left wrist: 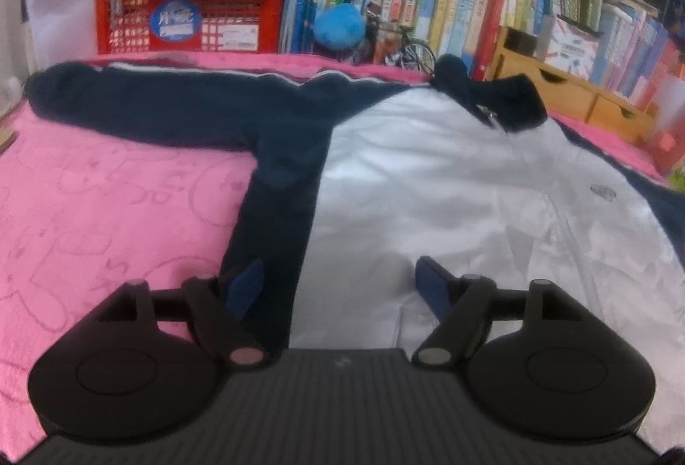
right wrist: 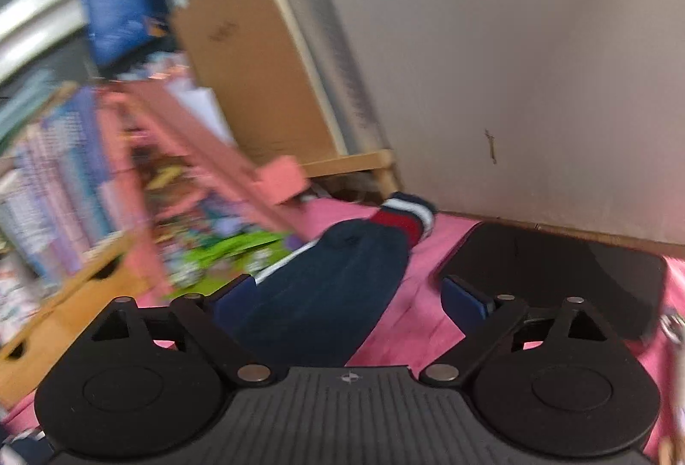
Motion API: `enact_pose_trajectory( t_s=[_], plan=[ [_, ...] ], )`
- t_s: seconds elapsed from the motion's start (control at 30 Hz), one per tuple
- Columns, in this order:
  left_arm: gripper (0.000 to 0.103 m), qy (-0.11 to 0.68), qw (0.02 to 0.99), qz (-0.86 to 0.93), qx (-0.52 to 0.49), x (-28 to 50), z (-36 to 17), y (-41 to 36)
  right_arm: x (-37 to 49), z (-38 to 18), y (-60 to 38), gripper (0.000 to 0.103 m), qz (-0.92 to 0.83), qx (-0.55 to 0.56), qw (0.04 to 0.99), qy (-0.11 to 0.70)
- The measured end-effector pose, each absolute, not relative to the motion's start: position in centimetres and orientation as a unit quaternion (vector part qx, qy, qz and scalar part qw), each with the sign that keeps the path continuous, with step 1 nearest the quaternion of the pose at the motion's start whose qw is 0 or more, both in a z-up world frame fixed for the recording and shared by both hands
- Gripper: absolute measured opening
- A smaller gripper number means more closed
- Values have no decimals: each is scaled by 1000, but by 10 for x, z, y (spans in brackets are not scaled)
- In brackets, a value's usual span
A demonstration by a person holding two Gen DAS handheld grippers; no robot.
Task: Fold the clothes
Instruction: 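Grasp the striped navy cuff with the right gripper, then fold the cuffed sleeve across the jacket body with the right gripper and release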
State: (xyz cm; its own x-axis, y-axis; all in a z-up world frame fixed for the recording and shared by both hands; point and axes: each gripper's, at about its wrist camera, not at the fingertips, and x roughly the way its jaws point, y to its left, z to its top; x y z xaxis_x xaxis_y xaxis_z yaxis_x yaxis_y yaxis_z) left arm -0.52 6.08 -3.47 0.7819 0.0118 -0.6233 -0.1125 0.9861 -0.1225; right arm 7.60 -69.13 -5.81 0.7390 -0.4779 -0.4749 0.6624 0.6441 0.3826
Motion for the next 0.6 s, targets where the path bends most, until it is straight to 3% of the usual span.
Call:
enact_pose_trajectory(
  t_s=[0.2,0.23,0.3,0.33,0.43,0.6],
  plan=[
    [93,314,949,27,-15,-2,-45,45,119,-78,-719,92,-356,253,877,199],
    [94,314,949,26,-17,-1,-45,46,125,-79,-721,89,-360,244,877,205],
    [96,314,949,23,-18,0,-45,47,135,-77,-723,64,-363,230,876,219],
    [96,314,949,23,-17,1,-46,47,137,-77,-724,35,-357,237,875,226],
    [98,313,949,19,-18,1,-46,47,136,-68,-718,22,-347,238,879,225],
    [98,308,951,14,-27,-1,-46,49,112,-27,-665,19,-303,210,914,170]
  ],
)
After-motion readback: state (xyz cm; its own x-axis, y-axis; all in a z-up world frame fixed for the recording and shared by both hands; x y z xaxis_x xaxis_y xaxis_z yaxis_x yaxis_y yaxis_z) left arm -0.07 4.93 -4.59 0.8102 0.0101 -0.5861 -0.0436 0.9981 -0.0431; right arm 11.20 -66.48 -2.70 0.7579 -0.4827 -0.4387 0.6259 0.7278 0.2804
